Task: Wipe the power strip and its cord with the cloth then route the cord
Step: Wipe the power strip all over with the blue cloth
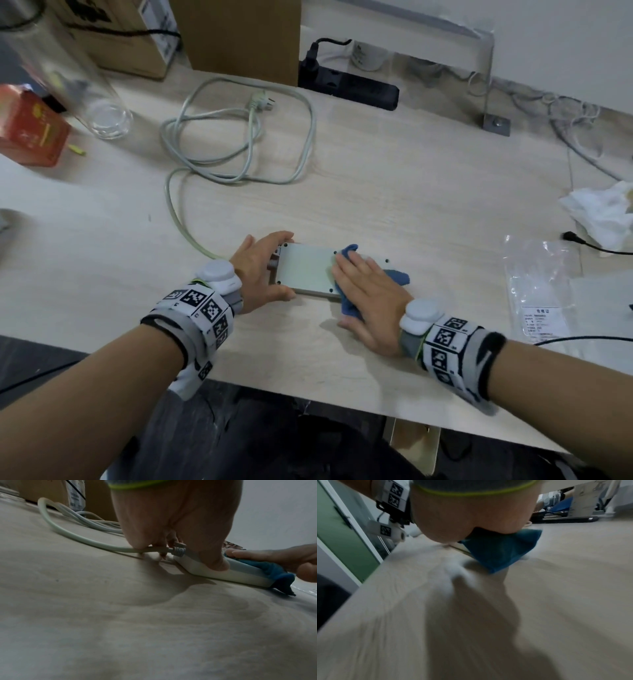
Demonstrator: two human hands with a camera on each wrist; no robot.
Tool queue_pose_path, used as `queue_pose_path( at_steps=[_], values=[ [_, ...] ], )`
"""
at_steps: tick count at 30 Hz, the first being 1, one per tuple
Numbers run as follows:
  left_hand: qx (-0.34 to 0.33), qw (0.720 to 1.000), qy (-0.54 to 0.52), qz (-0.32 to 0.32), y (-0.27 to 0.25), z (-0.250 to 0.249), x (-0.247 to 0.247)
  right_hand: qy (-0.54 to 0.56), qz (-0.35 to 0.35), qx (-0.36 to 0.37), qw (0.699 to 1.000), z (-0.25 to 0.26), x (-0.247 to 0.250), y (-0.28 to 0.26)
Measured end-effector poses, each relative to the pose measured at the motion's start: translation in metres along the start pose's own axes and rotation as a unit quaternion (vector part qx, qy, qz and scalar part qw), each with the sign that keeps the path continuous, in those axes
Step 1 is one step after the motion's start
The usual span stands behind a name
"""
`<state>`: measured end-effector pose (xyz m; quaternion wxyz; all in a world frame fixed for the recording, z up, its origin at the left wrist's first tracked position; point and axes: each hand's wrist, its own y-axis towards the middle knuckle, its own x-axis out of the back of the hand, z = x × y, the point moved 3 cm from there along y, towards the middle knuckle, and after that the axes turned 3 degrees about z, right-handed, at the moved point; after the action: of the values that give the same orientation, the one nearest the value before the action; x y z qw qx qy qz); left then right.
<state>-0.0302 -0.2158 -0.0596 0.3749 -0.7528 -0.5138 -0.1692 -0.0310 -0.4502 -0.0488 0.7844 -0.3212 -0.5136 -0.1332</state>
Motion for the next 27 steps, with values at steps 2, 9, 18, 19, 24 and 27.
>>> queue_pose_path(
  at_steps=[2,9,18,19,24,27],
  values=[
    [-0.015,1.000,-0.003,-0.011,0.001,-0.002,-0.001,0.001,-0.017,0.016,1.000,0.019,0.001,0.022],
    [-0.072,0.996,-0.005,-0.045,0.000,0.003,-0.006,-0.009,-0.028,0.050,0.998,0.029,0.003,0.055],
    [-0.055,0.997,0.026,-0.039,0.003,0.007,-0.011,0.007,0.014,0.042,0.999,-0.036,-0.003,-0.012],
    [-0.046,0.998,0.023,-0.039,0.003,0.007,-0.011,0.003,0.005,0.047,0.999,-0.029,-0.003,-0.005],
    [-0.041,0.998,0.019,-0.049,0.004,0.007,-0.014,0.016,-0.015,0.085,0.996,0.011,0.001,0.039],
    [-0.049,0.995,0.010,-0.082,0.001,0.007,-0.014,0.029,-0.041,0.112,0.992,0.043,0.012,0.071]
  ],
)
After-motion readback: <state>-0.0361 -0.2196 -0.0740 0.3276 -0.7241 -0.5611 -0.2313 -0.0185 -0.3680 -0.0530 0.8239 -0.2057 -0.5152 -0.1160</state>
